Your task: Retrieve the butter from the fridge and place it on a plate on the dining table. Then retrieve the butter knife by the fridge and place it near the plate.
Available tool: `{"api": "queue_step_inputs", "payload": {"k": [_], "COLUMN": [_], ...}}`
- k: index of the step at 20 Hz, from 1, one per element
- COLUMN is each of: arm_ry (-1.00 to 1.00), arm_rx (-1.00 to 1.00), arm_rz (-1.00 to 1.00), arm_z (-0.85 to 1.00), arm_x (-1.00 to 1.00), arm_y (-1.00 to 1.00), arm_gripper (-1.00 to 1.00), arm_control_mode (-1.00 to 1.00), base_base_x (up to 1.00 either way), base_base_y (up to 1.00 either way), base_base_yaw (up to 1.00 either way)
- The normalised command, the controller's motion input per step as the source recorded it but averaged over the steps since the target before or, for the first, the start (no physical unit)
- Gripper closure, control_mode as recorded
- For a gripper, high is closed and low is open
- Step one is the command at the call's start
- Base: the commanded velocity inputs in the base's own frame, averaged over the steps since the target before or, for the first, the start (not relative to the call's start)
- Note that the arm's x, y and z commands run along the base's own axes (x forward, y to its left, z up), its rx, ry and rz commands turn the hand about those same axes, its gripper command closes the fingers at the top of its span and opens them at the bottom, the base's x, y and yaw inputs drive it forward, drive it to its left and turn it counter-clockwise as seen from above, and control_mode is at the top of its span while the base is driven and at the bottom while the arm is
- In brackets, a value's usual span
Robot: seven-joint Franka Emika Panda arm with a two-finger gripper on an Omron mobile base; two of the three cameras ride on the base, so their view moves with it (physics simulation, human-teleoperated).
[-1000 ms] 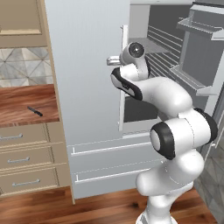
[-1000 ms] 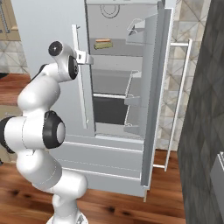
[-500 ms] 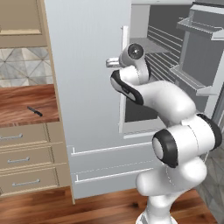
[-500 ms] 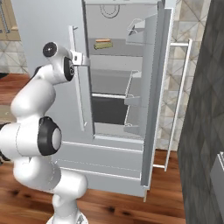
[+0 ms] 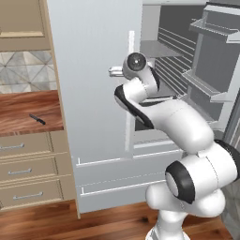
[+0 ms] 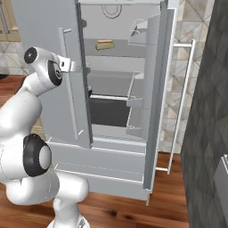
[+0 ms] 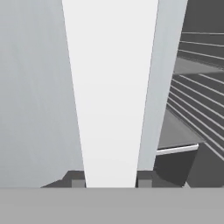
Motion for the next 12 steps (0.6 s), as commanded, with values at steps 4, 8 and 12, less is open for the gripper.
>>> {"api": "queue_step_inputs", "payload": {"k": [4, 8, 12], "arm_ry": [0.00, 0.00, 0.02], "arm_rx": [0.00, 0.00, 0.00], "arm_rz": [-0.14, -0.12, -0.10], "arm_z": [0.00, 0.00, 0.00], "arm_x": [-0.60, -0.55, -0.53], "arm_y": [0.47, 0.47, 0.48], "arm_gripper": [1.00, 1.00, 1.00], "arm_control_mode": [-1.00, -1.00, -1.00], "base_base_x": [0.00, 0.00, 0.00], "base_base_y": [0.00, 0.00, 0.00], "base_base_yaw": [0.00, 0.00, 0.00]}}
